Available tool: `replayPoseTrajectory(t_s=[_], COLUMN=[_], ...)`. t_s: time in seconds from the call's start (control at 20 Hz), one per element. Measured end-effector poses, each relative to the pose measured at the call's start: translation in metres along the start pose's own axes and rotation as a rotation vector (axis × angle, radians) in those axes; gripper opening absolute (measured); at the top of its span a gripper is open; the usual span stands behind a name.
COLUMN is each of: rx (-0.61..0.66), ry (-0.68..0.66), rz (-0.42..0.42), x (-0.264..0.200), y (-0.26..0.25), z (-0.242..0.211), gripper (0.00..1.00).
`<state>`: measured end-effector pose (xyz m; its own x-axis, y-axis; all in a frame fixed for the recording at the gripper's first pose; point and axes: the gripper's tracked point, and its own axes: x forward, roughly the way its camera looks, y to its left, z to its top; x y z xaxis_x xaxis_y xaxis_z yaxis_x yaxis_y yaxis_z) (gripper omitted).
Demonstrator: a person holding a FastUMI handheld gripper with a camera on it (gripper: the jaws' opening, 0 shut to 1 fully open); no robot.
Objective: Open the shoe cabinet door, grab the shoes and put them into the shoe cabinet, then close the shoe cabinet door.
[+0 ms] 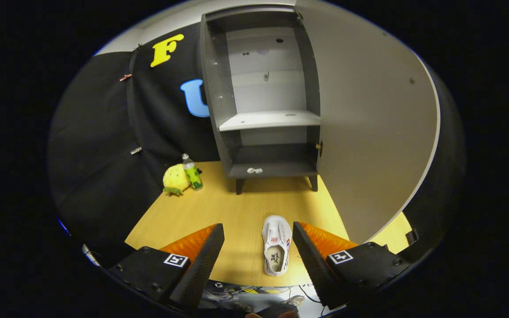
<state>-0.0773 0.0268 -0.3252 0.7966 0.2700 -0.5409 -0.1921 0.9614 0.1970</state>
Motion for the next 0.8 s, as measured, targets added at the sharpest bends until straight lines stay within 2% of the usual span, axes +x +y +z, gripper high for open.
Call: replayPoseTrajectory(t_s=[0.15, 0.4, 0.5, 0.7, 0.8], rx=[0.016, 0.044, 0.034, 0.082, 0.097], ry=[0.085, 0.184, 0.212, 0.238, 0.215], rz=[0.007, 0.014, -0.026, -0.11, -0.106], x=[0.032, 0.078, 0.099, 0.143, 0.164], y=[-0.001, 0.001, -0.012, -0.034, -0.031], z=[-0.041, -0.1, -0.122, -0.155, -0.159], gripper=[0.98, 0.85, 0.75, 0.44, 0.34])
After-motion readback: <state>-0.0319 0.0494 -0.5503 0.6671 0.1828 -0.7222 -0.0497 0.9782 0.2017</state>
